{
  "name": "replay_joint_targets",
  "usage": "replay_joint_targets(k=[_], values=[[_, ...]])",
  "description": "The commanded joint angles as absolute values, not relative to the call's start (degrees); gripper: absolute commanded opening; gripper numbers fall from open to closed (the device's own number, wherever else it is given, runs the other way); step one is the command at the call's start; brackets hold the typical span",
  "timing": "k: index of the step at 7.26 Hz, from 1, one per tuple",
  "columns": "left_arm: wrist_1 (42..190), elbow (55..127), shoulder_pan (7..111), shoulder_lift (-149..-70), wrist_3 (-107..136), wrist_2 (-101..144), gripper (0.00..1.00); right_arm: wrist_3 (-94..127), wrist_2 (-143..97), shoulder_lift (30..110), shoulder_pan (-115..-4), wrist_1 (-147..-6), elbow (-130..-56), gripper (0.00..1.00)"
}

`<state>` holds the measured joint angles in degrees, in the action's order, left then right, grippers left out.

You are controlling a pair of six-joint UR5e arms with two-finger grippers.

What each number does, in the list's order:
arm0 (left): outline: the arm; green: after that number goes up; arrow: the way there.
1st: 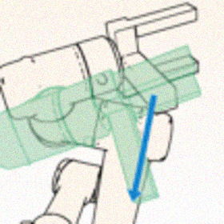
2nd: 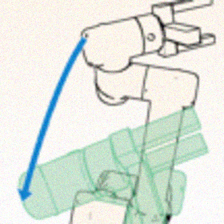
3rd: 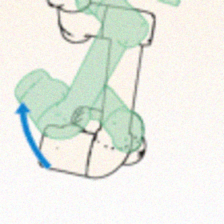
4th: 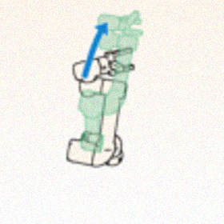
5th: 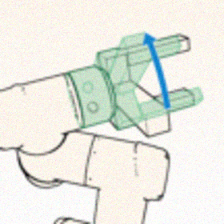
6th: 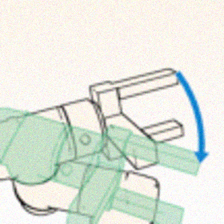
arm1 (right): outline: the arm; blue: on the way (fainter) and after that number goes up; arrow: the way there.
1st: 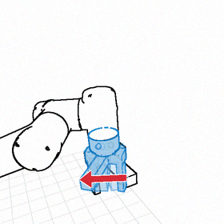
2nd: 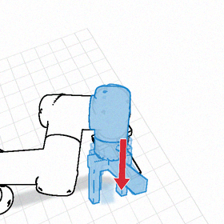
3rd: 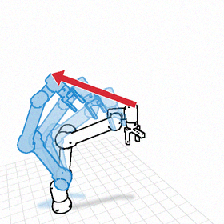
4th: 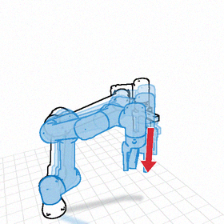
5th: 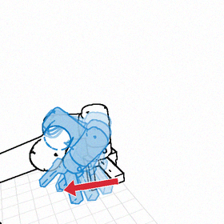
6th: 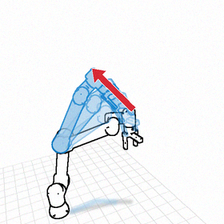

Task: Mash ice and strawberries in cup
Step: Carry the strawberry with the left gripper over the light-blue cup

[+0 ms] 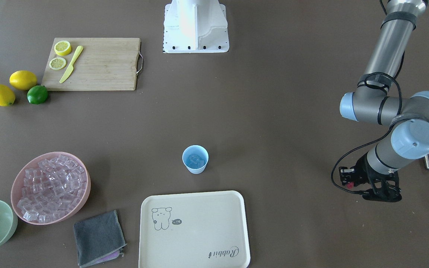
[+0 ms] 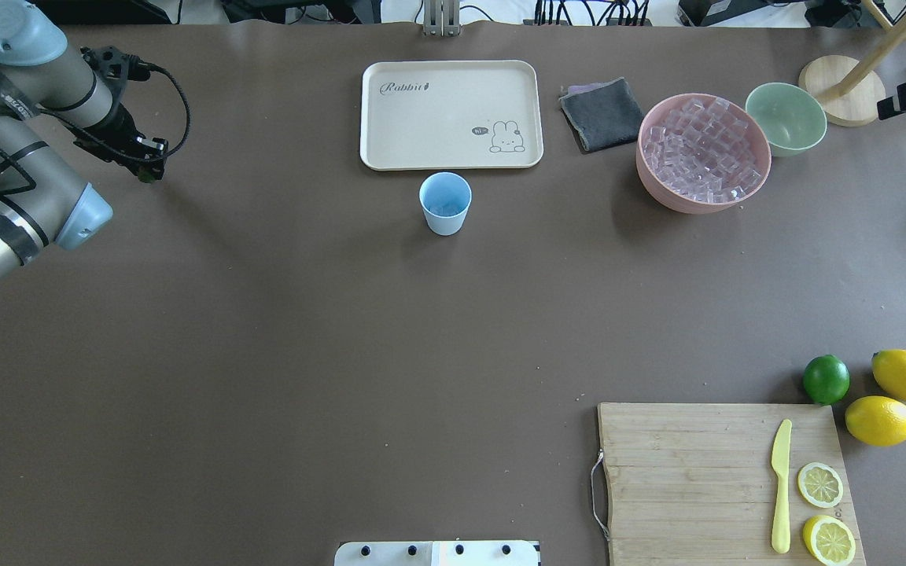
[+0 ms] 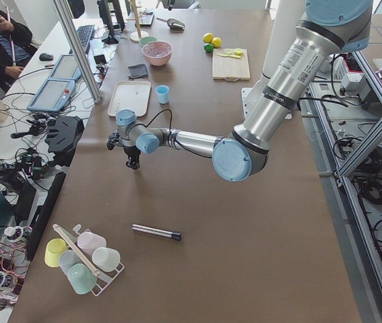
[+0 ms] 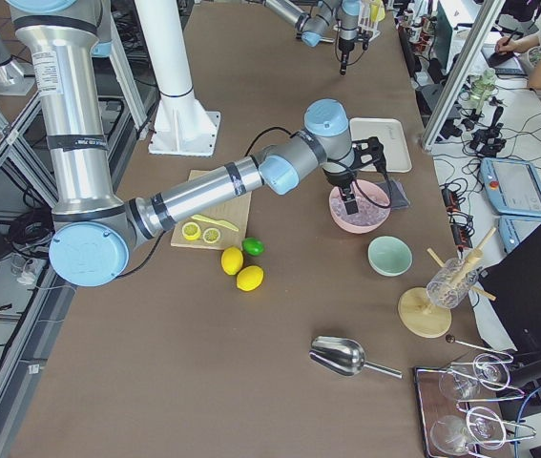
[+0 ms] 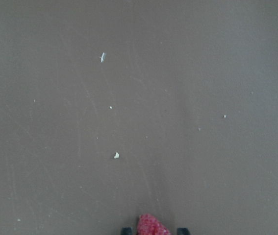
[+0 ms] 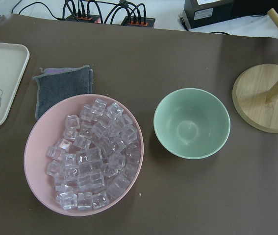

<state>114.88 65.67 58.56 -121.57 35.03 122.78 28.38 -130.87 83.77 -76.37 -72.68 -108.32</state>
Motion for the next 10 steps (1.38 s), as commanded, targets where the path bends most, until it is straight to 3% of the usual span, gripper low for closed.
replay_joint_targets(k=[1, 5, 10], values=[[114.78, 72.92, 59.5, -122.16, 36.91, 123.13, 0.0, 28.3, -130.78, 85.42, -76.38, -72.69, -109.6, 1.0], [115.84, 81.11, 57.41, -128.21, 43.53, 123.57, 0.0, 28.39, -130.69, 85.08, -76.38, -72.77, -109.34, 1.0], [125.23, 76.99, 45.38, -133.59, 52.2, 113.86, 0.0, 28.39, -129.56, 84.64, -76.29, -72.77, -108.98, 1.0]])
